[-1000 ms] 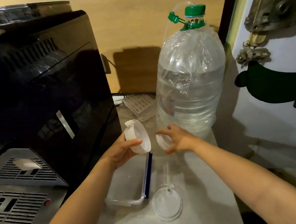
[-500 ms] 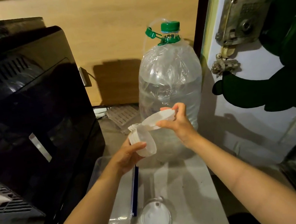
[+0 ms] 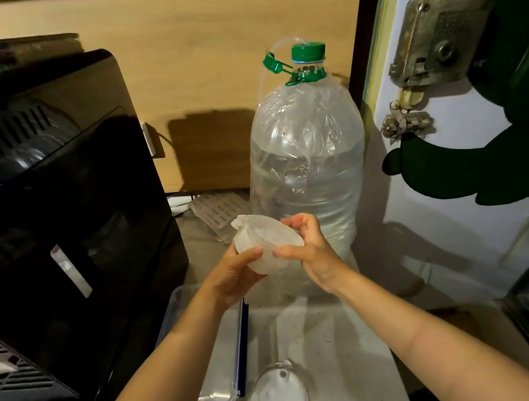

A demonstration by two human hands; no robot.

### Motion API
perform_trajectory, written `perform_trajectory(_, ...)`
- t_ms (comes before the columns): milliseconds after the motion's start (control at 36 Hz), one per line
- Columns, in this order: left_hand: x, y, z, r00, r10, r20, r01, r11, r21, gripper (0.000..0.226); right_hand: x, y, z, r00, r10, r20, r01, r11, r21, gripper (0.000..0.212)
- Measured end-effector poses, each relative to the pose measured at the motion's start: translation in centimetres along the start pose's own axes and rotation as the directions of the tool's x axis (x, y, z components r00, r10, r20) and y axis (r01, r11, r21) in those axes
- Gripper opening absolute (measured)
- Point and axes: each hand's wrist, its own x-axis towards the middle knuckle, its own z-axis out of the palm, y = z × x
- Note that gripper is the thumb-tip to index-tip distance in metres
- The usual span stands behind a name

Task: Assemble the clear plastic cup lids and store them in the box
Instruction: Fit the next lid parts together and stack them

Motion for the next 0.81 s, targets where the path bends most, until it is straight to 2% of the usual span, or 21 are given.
perform_trajectory(83,0.0,0.1,-0.2,1.0,0.003,0.002,-0.003,1.0,0.017,0.106,0.0,0.0,0.0,0.998,0.052,0.045,-0.047,0.993,-0.11,0.089)
perform_trajectory(222,-0.1,0.3,-0.4,1.0,0.004,0.026,-0.005,0.999,0.038,0.105,0.3,-0.6,0.0,0.985,0.126,0.12,-0.096,0.969,-0.228,0.102)
perform_trajectory(306,-0.1,0.3,-0.4,1.0,0.006,0.031,-0.008,0.999,0.052,0.104,0.6,-0.7,0.1,0.979,0.155,0.132,-0.112,0.952,-0.283,0.099)
perform_trajectory(417,-0.2,0.3,-0.6,1.0,-0.001,0.03,-0.001,0.998,0.058,0.107,1.0,-1.1,0.2,0.971,0.166,0.172,-0.097,0.93,-0.354,0.078)
perform_trajectory(528,-0.3,0.4,-0.7,0.998,0.003,0.058,-0.007,0.998,0.064,0.092,1.5,-1.1,0.3,0.954,0.23,0.19,-0.133,0.899,-0.418,0.111)
perform_trajectory(806,-1.1,0.7,-1.1,0.999,-0.024,0.038,0.018,0.989,0.147,0.088,1.3,-1.7,1.1,0.941,0.235,0.243,-0.067,0.834,-0.548,0.099)
